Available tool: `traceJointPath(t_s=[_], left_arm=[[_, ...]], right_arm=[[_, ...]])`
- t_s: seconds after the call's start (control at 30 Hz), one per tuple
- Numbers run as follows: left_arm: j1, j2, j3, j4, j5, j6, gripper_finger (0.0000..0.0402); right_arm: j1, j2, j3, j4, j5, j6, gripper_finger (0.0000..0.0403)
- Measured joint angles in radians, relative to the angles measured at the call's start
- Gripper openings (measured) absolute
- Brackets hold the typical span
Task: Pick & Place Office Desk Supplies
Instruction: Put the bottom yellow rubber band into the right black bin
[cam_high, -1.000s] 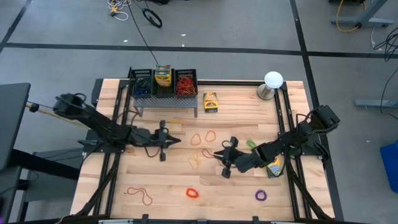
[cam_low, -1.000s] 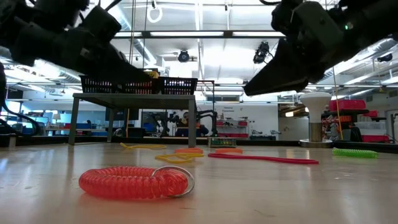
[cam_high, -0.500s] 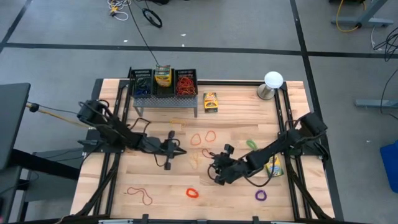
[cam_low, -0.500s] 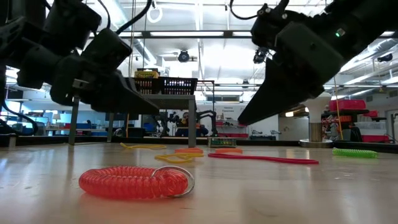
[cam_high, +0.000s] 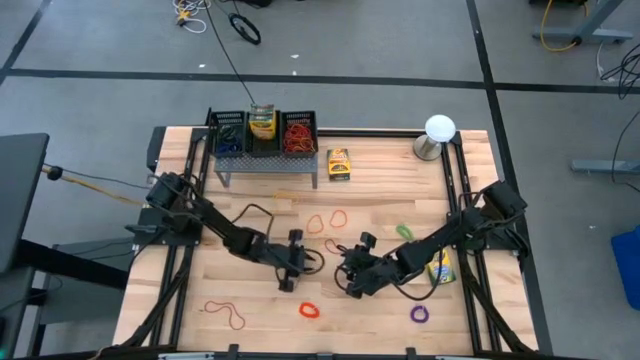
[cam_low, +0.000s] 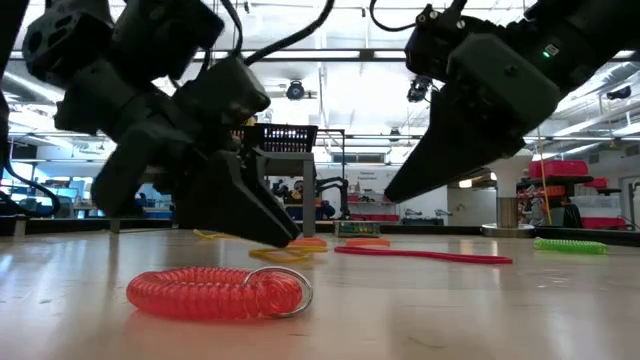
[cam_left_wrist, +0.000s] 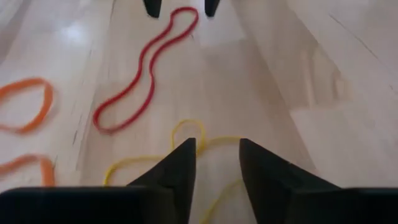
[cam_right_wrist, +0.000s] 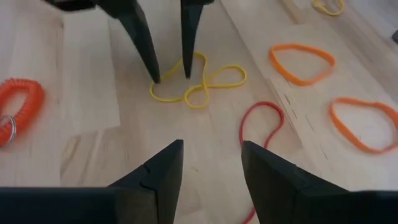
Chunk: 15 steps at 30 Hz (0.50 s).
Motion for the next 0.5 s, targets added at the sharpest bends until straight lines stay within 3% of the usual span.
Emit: traceJointPath(t_s=[0.23,0.5], left_arm=[[0.008,0.035,0.082,-0.089,-0.053,0.009,0.0175],[0.021,0.035,0.096,-0.150,-0.093,0.014,0.0181]], right_arm=[[-0.002,-0.001,0.000,0.028,0.000,0.000,0.0174],[-0.003,-0.001,0.000,0.057,0.001,0.000,0.0174]])
